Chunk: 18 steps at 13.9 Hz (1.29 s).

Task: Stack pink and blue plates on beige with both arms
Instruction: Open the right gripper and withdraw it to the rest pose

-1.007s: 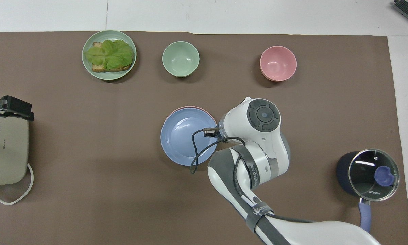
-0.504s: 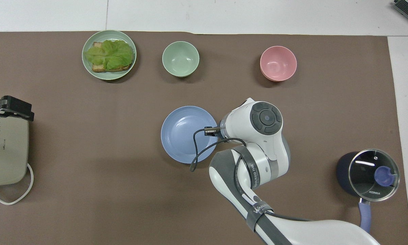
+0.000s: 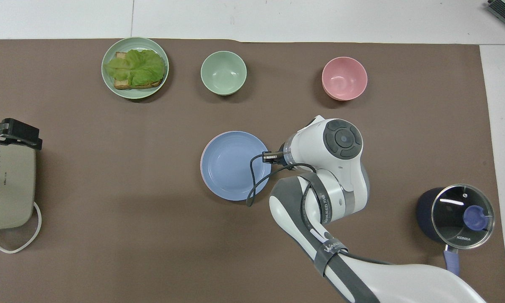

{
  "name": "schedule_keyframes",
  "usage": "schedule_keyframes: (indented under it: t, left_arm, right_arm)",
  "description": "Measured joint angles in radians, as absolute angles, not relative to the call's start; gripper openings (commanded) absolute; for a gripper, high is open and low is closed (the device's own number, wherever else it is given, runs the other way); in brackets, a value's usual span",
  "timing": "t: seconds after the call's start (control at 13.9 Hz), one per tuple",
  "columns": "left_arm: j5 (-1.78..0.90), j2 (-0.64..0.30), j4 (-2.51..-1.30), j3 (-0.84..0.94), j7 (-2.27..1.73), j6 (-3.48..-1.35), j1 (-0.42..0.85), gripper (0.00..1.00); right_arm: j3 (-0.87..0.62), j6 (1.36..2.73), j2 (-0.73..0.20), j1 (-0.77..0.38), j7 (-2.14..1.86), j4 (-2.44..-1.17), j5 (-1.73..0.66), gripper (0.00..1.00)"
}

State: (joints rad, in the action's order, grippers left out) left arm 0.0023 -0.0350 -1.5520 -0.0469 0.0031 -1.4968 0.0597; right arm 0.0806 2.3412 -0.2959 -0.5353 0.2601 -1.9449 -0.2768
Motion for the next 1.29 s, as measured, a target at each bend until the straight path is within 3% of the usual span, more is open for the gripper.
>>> schedule_keyframes:
  t: [0.36, 0.65, 1.01, 1.29]
  left_arm:
    - [0.002, -0.035, -1.552, -0.047, 0.003, -1.497, 0.060, 1.00]
    - [0.002, -0.035, -1.552, -0.047, 0.003, -1.497, 0.060, 1.00]
    - [0.002, -0.035, -1.552, -0.047, 0.003, -1.497, 0.060, 1.00]
    - [0.002, -0.035, -1.552, -0.047, 0.003, -1.497, 0.060, 1.00]
  right_arm:
    - [0.090, 2.347, -0.296, -0.521, 0.262, -1.915, -0.277, 1.00]
    - [0.106, 2.303, -0.277, -0.441, 0.257, -1.874, -0.156, 1.00]
    - [0.112, 2.054, -0.215, -0.361, 0.257, -1.745, -0.089, 1.00]
    - [0.114, 1.939, -0.128, -0.290, 0.257, -1.716, -0.086, 1.00]
